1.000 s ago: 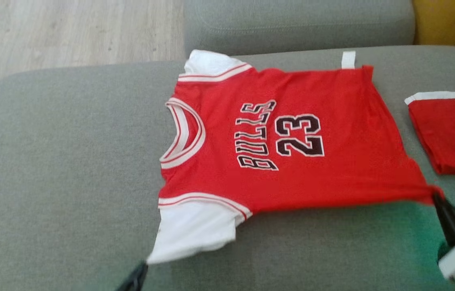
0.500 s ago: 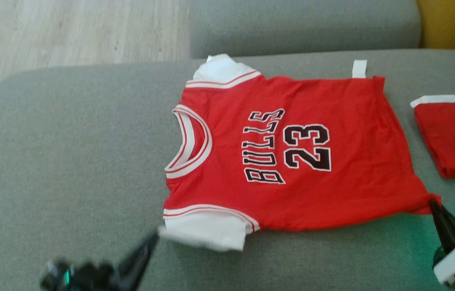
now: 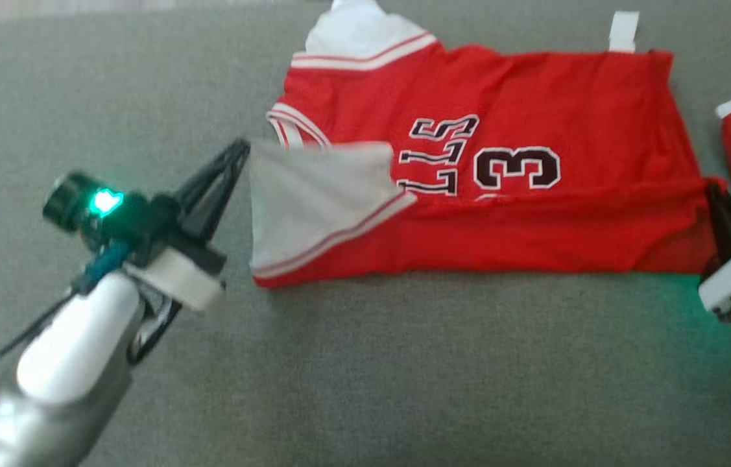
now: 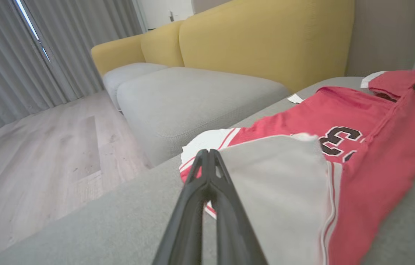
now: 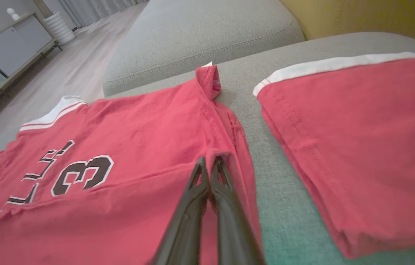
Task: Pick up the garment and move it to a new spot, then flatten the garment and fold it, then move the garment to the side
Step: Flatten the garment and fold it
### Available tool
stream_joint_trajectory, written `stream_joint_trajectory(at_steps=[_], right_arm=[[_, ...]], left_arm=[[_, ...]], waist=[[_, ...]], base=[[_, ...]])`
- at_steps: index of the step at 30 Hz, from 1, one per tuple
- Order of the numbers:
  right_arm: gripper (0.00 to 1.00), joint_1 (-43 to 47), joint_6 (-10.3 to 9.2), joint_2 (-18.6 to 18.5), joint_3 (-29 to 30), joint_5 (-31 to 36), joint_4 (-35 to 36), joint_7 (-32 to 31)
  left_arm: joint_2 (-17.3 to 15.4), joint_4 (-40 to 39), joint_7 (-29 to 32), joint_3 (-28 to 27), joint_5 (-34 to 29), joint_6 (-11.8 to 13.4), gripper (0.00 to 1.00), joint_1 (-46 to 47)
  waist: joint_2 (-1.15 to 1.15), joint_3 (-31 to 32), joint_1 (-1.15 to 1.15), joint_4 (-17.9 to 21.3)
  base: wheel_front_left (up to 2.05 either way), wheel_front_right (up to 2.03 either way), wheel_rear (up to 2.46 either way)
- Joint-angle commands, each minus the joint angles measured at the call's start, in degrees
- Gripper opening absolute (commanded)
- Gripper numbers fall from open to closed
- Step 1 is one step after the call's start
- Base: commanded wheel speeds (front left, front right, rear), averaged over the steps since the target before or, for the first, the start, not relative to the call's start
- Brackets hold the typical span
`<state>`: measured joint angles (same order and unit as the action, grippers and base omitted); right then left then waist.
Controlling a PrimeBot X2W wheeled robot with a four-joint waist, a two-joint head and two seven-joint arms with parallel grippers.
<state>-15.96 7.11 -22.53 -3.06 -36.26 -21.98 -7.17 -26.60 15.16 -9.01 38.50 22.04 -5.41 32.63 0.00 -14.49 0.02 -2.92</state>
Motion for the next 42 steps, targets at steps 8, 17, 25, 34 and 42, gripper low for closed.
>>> stream_joint_trajectory(at_steps=[8, 17, 25, 34, 42], right_arm=[[1.0, -4.62, 0.37, 0.71, -1.71, 2.19, -3.25, 1.17], [1.0, -0.26, 0.37, 2.54, -0.31, 1.23, -2.81, 6.04], [1.0, 2.89, 0.37, 3.77, 1.21, 1.01, -0.53, 6.37], [1.0, 2.94, 0.37, 4.21, 1.83, 1.62, 0.66, 5.44], [1.0, 3.33, 0.37, 5.19, 2.37, 2.33, -1.07, 3.47]], left_arm=[[2.03, 8.89, -4.83, -2.38, -1.29, -0.13, 1.0, 7.56], [8.83, 9.72, -5.9, -6.02, 8.02, 1.87, 1.0, -8.69], [11.68, 15.44, -5.96, -7.56, 11.47, 1.21, 1.0, -11.51], [13.71, 25.34, -3.8, -5.55, 13.33, -0.99, 1.0, -7.43], [13.9, 25.82, -1.58, 1.25, 15.4, -2.03, 0.0, -6.91]], waist=[[0.0, -2.96, -0.02, 0.36], [0.0, -0.15, -0.02, 0.9], [0.0, -0.18, -0.02, 1.55], [0.0, -0.81, -0.02, 2.3], [0.0, 0.45, -0.02, 1.93]], base=[[0.0, 0.0, 0.0], [0.0, 0.0, 0.0], [0.0, 0.0, 0.0], [0.0, 0.0, 0.0], [0.0, 0.0, 0.0]])
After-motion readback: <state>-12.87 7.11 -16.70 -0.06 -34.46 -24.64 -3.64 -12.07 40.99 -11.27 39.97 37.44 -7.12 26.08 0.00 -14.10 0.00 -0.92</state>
